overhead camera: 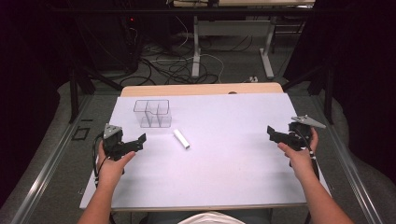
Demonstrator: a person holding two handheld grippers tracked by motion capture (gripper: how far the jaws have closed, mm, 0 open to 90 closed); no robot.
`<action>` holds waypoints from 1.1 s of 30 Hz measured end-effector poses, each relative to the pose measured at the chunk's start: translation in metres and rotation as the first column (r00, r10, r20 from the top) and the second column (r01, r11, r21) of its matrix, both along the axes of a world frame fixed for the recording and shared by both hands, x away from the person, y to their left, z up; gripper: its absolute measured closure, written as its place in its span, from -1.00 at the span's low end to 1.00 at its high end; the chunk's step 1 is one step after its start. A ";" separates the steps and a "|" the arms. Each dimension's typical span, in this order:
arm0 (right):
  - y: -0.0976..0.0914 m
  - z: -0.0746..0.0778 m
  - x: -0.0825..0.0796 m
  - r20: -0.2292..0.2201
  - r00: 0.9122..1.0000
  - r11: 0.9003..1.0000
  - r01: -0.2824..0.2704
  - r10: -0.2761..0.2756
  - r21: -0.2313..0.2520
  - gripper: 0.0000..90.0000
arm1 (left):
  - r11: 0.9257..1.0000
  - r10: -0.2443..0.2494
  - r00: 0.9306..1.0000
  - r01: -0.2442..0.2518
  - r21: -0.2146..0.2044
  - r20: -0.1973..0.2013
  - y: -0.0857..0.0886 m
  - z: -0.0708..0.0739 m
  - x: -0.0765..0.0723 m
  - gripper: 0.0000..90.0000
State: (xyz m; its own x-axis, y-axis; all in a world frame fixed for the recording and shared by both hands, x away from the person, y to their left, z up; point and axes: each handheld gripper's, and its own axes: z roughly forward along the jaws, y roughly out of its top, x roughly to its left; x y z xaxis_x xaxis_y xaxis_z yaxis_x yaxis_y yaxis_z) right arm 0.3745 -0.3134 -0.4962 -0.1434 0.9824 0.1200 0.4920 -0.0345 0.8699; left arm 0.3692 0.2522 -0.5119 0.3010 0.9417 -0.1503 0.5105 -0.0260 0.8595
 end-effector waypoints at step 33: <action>0.003 -0.011 0.001 0.011 1.000 0.999 -0.011 0.011 -0.036 -0.99 | 0.998 0.056 0.998 -0.057 0.031 0.025 0.004 0.049 0.037 -0.47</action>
